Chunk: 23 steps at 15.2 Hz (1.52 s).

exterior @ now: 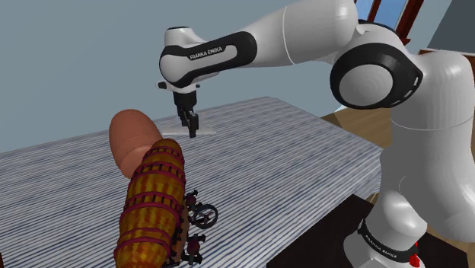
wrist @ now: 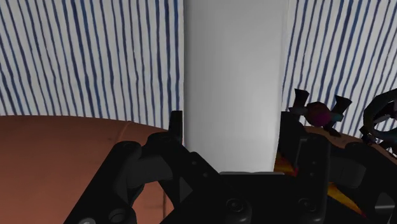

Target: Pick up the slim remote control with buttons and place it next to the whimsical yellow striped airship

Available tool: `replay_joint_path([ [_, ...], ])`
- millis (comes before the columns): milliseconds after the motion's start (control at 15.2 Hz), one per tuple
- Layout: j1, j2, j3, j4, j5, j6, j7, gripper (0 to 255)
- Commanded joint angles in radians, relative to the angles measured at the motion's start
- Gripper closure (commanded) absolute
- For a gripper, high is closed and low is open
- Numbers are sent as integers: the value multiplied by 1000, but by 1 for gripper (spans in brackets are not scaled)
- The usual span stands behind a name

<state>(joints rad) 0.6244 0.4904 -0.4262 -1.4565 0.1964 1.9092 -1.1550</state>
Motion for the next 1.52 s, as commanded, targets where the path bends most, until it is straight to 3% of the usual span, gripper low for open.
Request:
replay_joint_path([
  [0,2,8,3,-18,4,23,-2,255],
  [1452,-10,122,36,-145,58,257,-35,255],
])
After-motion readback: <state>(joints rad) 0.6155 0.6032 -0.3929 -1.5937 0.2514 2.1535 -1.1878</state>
